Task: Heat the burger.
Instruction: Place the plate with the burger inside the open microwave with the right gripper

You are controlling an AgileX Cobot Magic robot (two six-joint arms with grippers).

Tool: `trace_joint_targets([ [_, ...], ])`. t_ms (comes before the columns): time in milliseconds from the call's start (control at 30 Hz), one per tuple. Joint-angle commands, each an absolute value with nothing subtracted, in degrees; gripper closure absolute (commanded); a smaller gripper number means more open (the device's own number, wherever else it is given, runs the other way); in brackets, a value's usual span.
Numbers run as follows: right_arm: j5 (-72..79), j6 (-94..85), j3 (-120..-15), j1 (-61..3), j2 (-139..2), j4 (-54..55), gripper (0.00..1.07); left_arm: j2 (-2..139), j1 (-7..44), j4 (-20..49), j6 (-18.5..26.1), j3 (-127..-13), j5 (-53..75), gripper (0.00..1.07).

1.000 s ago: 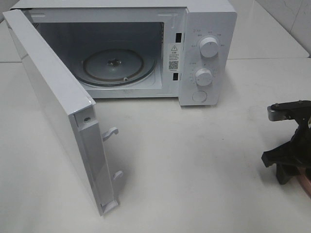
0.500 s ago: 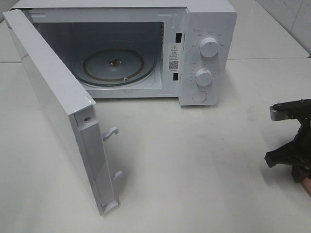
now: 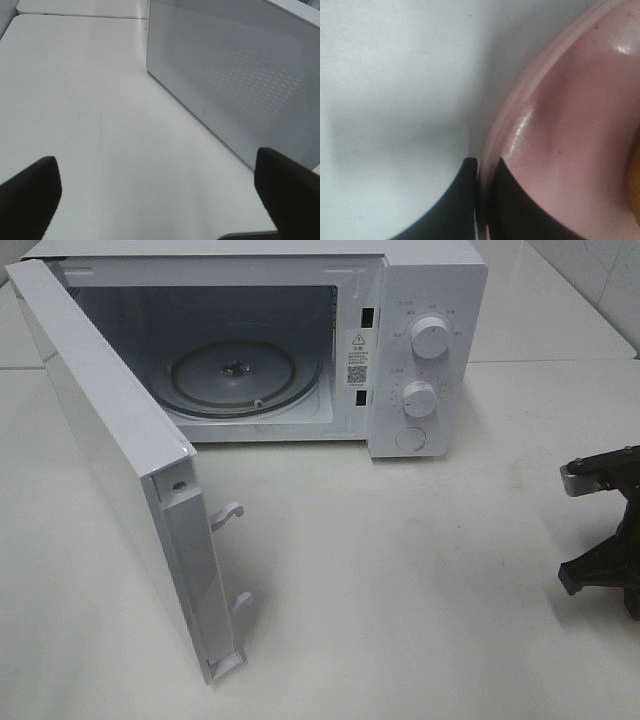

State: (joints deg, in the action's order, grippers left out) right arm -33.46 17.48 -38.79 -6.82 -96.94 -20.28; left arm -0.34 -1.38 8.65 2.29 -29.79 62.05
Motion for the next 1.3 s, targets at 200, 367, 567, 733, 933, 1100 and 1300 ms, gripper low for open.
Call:
trace_joint_targets([
  [200, -39.1, 26.8, -38.5, -12.5, -96.5, -28.8, 1.07, -0.5, -1.3, 8.9, 2.3, -29.7, 61.2, 0.08],
  [367, -41.9, 28.1, -38.5, -15.3, -96.1, -30.5, 1.07, -0.5, -1.3, 8.9, 2.3, -29.7, 61.2, 0.08],
  [567, -46.2, 28.0, -38.5, -18.2, -91.1, -32.0, 1.07, -0.5, -1.3, 8.9, 2.3, -29.7, 61.2, 0.08],
  [733, -49.3, 27.9, -38.5, -20.7, -89.4, -32.8, 1.07, -0.5, -1.3, 8.9, 2.3, -29.7, 61.2, 0.08],
  [933, -50.5, 27.7, -38.5, -23.8, -88.3, -32.8, 1.07, -0.5, -1.3, 8.9, 2.3, -29.7, 61.2, 0.08],
  [1100, -51.8, 26.9, -38.5, -27.1, -85.8, -32.9, 1.07, -0.5, -1.3, 8.9, 2.3, -29.7, 61.2, 0.08],
  [1300, -53.5, 26.6, -38.5, -29.9, -83.3, -33.2, 1.07, -0.5, -1.3, 8.9, 2.3, -29.7, 61.2, 0.08],
])
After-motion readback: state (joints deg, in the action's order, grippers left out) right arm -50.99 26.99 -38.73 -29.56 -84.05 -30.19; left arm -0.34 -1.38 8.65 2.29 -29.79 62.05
